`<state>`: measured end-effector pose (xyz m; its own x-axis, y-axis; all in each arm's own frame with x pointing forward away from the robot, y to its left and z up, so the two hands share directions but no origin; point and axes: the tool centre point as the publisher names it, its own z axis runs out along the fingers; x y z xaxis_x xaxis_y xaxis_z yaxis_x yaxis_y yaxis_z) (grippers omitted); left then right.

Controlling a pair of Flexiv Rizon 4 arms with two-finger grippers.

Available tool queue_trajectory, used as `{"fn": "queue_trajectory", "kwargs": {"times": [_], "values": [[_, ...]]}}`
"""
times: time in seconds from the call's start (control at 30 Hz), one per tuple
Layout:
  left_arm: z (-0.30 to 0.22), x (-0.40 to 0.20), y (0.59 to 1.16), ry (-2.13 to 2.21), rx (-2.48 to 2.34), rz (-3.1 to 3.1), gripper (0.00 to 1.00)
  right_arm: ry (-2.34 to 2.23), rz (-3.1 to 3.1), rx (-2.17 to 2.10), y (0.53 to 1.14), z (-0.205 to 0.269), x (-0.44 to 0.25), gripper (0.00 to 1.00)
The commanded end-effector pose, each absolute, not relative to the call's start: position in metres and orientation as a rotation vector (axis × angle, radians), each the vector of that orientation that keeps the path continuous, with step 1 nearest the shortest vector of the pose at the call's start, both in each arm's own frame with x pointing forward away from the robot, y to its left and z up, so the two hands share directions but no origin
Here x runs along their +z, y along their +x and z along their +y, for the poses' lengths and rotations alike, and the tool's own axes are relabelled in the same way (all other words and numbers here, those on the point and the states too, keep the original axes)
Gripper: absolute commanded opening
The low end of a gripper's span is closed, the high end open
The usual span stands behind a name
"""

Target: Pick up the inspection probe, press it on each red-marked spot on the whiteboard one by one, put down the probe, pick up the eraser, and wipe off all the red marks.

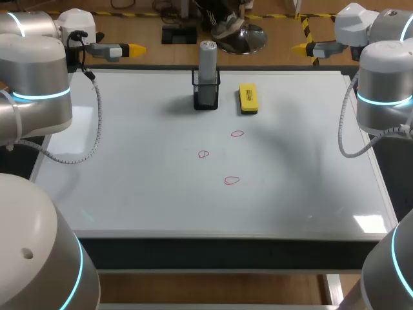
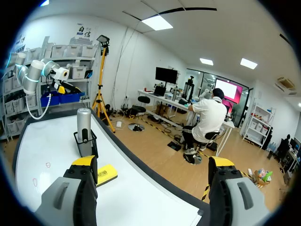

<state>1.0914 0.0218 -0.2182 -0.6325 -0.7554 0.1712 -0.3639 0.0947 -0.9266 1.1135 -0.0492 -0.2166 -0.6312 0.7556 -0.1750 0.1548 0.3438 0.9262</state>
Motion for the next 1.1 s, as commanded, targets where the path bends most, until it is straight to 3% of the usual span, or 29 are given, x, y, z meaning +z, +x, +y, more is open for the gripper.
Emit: {"fn": "queue_trajectory", "kwargs": {"times": [0.03, 0.5, 1.1], "values": [[0.022, -0.218, 1.091, -1.103, -1.551, 2.031, 1.00, 0.792, 2.011, 1.290, 1.114, -0.049, -0.216, 1.00], [0.020, -0.219, 1.091, -1.091, -1.546, 2.038, 1.00, 0.792, 2.011, 1.290, 1.114, -0.049, -0.216, 1.00], [-0.034, -0.226, 1.087, -0.787, -1.688, 2.235, 1.00, 0.792, 2.011, 1.290, 1.114, -0.049, -0.216, 1.00]]}}
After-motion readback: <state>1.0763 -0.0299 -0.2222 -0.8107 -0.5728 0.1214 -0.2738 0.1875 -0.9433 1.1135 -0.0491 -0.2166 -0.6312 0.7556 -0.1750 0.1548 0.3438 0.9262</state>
